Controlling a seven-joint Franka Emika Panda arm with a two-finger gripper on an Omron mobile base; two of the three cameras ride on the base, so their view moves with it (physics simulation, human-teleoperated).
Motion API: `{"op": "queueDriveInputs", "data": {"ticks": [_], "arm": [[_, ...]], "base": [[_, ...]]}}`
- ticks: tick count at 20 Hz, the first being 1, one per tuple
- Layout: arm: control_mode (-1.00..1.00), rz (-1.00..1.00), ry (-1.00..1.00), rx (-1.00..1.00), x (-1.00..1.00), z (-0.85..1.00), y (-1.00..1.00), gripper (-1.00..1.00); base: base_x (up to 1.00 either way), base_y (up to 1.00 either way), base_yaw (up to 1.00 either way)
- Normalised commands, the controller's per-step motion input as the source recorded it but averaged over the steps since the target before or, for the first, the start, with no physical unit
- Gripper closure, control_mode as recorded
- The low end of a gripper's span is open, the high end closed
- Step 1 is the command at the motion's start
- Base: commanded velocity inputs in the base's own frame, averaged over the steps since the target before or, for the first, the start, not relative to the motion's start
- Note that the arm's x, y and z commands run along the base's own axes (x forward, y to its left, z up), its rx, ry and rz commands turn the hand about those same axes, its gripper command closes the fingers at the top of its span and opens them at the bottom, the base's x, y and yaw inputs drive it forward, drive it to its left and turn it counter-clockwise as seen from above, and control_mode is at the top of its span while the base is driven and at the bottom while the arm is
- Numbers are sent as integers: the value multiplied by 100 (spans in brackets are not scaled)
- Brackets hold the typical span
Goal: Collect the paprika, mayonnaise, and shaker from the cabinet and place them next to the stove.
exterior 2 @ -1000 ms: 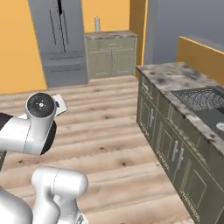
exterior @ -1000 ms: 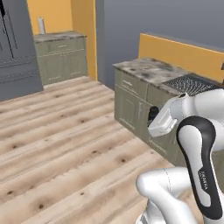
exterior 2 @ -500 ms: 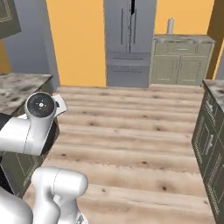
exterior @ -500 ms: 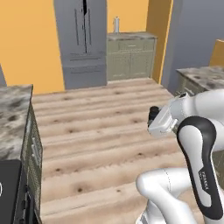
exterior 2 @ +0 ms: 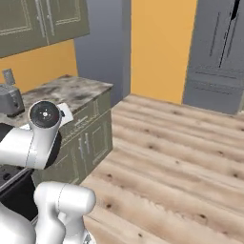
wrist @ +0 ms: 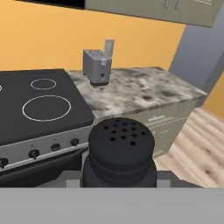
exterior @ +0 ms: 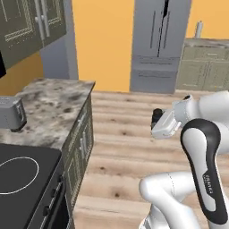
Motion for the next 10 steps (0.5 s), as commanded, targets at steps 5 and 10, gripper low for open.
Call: {"op": "queueDriveInputs", "data": {"ticks": [5, 10], "arm": [[100, 0, 0, 0, 0, 0, 0, 100], [100, 0, 0, 0, 0, 0, 0, 100]], "base": [[54, -6, 65], [56, -6, 65]]}}
